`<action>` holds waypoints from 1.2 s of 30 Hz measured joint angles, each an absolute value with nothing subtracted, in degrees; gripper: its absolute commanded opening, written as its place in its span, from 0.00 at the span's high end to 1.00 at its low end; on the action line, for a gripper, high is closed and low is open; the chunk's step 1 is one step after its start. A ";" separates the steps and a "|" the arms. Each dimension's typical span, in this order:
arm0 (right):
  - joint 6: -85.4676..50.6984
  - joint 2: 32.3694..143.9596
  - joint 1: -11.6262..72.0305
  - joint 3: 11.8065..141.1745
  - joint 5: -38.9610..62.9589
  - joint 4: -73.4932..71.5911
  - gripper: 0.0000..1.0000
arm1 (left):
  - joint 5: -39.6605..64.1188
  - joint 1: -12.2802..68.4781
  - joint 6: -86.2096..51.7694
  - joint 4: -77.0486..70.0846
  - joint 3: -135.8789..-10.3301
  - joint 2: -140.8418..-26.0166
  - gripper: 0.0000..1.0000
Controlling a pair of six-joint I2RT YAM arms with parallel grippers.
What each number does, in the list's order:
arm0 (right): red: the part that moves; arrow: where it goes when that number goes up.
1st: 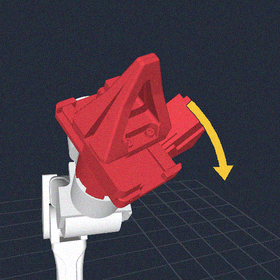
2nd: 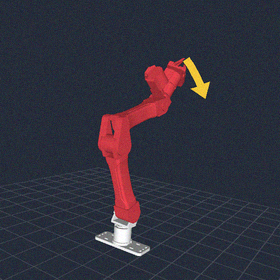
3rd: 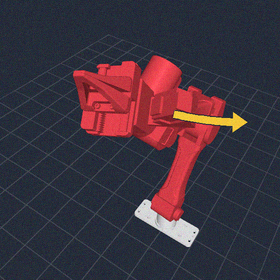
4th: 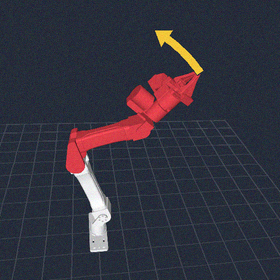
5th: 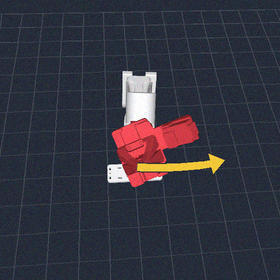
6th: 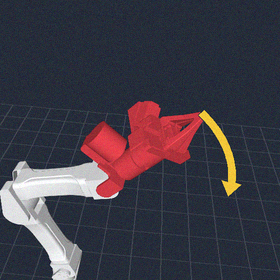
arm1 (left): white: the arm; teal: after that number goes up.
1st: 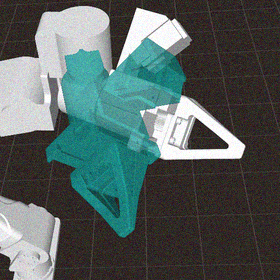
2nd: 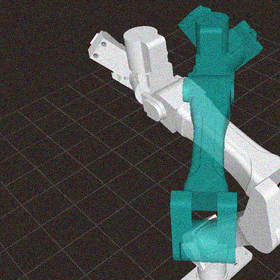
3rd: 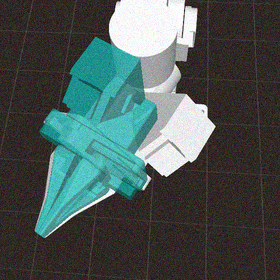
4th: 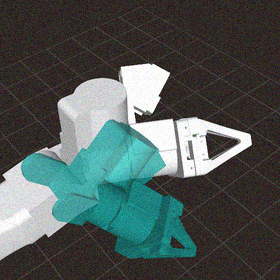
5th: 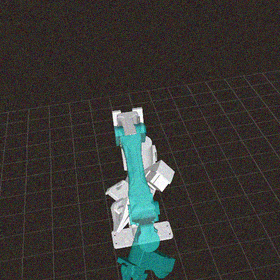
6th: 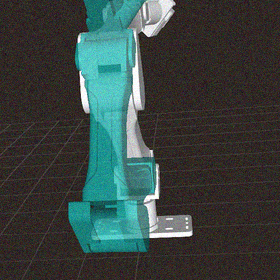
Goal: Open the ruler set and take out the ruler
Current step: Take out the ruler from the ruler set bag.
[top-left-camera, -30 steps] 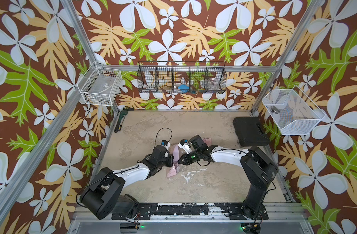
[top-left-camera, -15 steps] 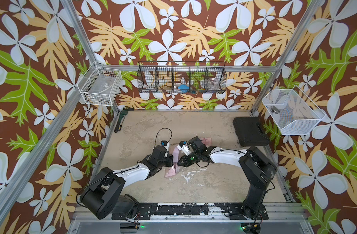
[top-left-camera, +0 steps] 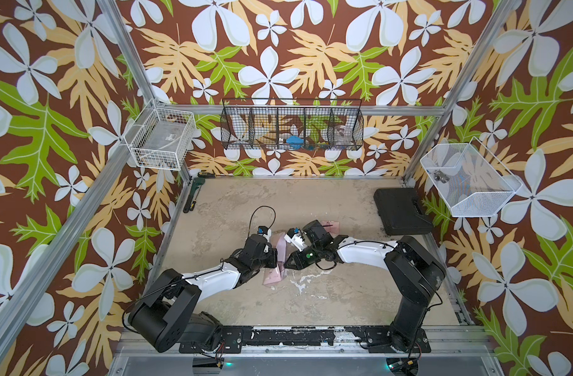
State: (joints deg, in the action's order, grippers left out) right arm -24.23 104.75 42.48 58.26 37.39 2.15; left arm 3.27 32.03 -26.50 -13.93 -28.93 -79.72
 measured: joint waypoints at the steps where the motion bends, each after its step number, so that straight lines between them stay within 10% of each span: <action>1: -24.23 105.03 42.50 58.35 37.50 2.17 0.68 | 3.22 32.03 -26.50 -13.96 -28.86 -79.72 1.00; 25: -25.43 103.57 42.65 59.57 36.73 4.34 1.00 | 0.64 32.03 -26.52 -14.33 -28.34 -79.68 1.00; 36: -24.38 96.40 37.74 60.82 36.23 7.22 1.00 | -0.27 32.05 -26.48 -14.74 -28.36 -80.68 1.00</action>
